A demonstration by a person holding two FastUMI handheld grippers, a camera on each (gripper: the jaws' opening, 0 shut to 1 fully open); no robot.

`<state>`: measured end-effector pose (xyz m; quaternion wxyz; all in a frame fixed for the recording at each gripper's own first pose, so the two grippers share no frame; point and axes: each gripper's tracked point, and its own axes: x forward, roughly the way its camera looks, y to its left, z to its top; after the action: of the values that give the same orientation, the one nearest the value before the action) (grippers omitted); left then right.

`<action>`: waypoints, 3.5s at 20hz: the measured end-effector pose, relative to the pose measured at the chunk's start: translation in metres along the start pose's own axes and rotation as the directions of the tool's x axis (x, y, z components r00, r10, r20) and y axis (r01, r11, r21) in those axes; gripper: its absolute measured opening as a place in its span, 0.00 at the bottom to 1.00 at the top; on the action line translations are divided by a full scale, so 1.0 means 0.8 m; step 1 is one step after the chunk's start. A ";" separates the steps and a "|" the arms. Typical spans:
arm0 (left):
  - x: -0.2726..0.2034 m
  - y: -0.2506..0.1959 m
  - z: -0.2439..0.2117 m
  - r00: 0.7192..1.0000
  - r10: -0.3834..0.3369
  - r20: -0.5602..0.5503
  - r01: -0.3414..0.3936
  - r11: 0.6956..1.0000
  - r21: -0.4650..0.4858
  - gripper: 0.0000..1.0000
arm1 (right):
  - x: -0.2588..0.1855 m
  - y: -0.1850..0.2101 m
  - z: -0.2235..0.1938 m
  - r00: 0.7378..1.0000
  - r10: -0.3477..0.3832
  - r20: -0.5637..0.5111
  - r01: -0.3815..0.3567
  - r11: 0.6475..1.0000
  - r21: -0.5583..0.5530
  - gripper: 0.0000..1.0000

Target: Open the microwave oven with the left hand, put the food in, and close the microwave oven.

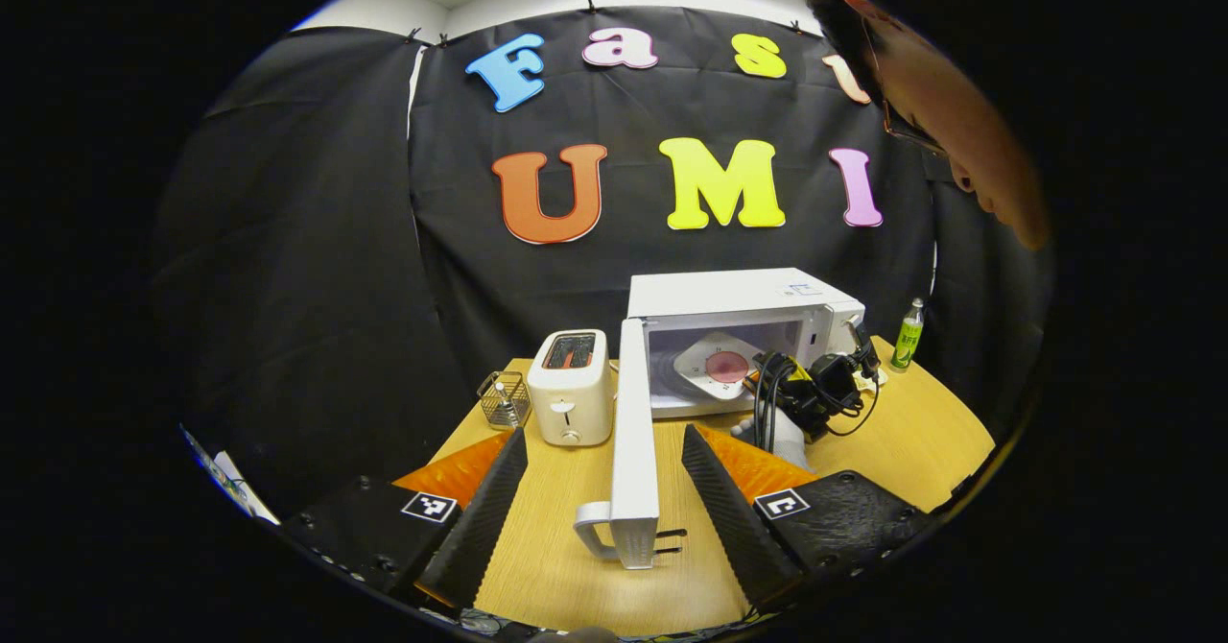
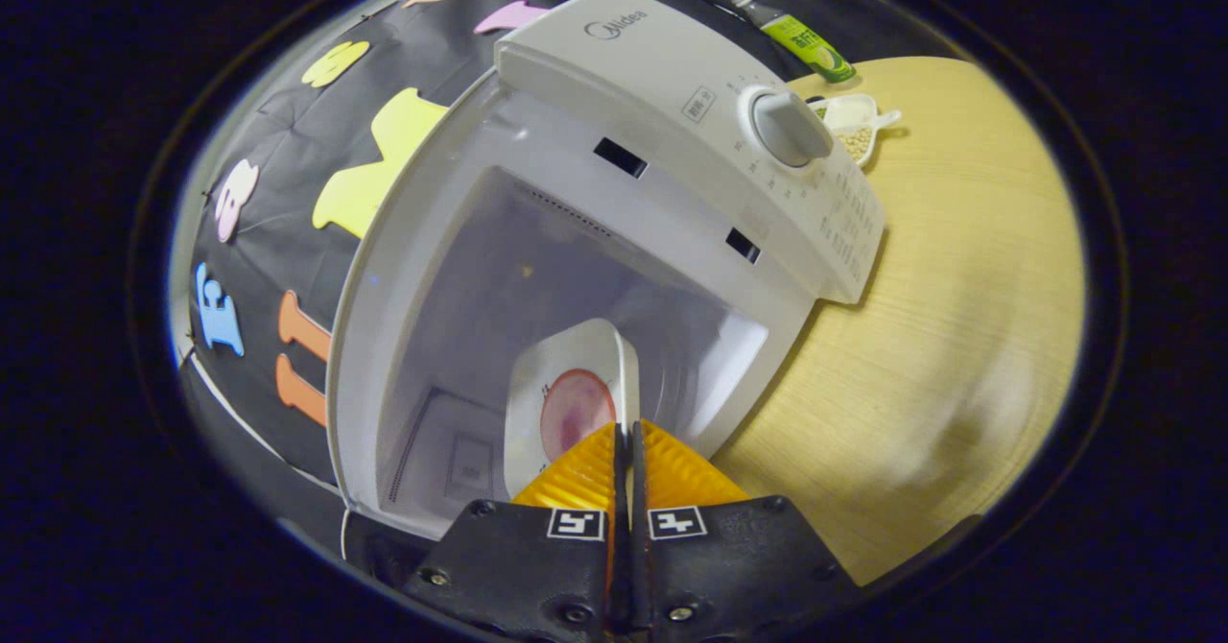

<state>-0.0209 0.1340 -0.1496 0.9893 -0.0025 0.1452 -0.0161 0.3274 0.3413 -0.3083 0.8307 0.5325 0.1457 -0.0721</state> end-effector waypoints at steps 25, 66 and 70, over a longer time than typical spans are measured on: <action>-0.003 0.007 0.051 0.988 0.025 0.151 -0.035 0.997 0.066 0.97 | -0.203 0.101 0.145 0.977 0.207 -0.059 -0.169 0.573 -0.802 1.00; 0.080 -0.013 -0.154 0.999 -0.024 -0.039 0.023 0.999 -0.023 0.00 | -0.416 0.052 0.341 0.995 0.080 -0.065 -0.090 0.374 -0.923 0.92; 0.086 -0.081 -0.145 0.995 -0.093 -0.022 0.092 0.995 -0.039 0.00 | -0.414 0.048 0.364 0.994 0.091 -0.063 -0.091 0.348 -0.933 0.92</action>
<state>0.0094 0.0673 -0.2798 0.9854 -0.0278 0.1569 -0.0591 0.0720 0.0818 -0.0560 0.9885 -0.0267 0.1311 0.0698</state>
